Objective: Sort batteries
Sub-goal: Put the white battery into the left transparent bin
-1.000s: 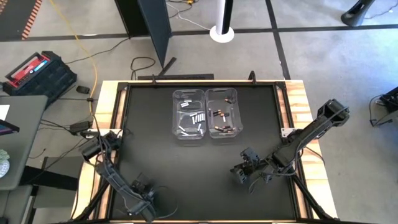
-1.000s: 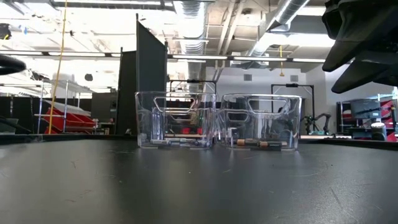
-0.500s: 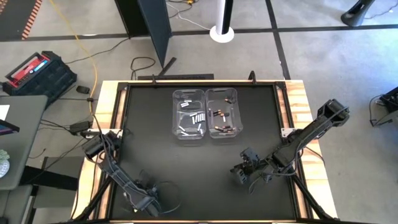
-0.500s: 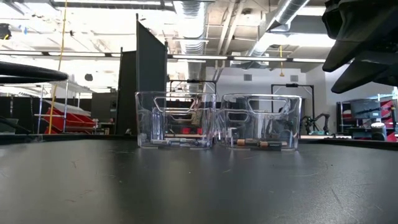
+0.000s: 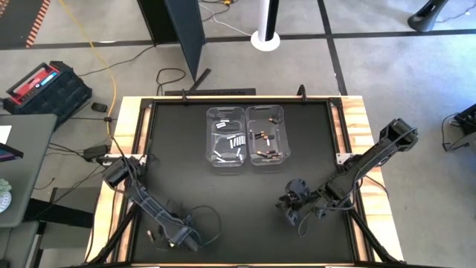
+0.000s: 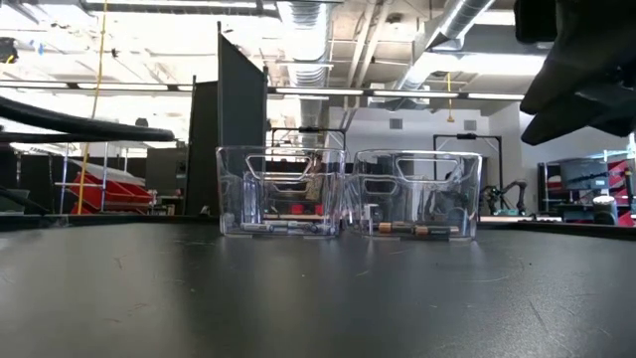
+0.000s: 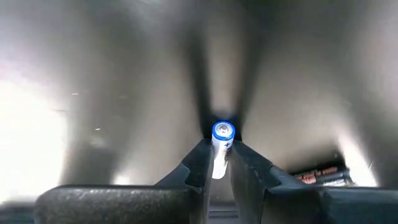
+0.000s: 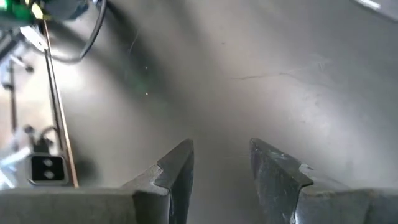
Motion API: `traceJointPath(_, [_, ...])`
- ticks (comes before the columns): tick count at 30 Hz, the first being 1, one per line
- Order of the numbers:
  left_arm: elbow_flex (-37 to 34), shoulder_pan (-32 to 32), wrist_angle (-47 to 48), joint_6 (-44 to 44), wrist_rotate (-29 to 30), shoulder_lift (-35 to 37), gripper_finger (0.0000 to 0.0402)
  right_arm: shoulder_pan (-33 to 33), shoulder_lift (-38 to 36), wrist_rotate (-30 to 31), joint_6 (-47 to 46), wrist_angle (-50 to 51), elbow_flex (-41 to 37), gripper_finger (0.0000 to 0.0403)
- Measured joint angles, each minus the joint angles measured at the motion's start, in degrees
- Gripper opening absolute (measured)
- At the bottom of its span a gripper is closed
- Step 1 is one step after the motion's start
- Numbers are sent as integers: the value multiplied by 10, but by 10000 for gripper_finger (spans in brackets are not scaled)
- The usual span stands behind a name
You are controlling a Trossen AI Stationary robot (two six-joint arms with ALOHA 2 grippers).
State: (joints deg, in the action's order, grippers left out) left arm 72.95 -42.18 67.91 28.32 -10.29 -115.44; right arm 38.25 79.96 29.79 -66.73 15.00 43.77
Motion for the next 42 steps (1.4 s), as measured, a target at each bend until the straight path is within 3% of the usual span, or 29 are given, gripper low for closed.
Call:
traceJointPath(10, [22,66,-2,76,17,-1,40,4,0,-17,38,85,0,173])
traceJointPath(19, [99,149,-1,103,89,-1,40,21,0,-20,38,148,0,173])
traceJointPath(24, [177,209,3,46,122,-1,41,27,0,-20,38,148,0,173])
traceJointPath(33, [324,345,26,-144,164,1,41,30,0,-19,19,146,0,173])
traceJointPath(42, [395,534,7,-279,180,5,41,22,0,-8,-10,147,0,173])
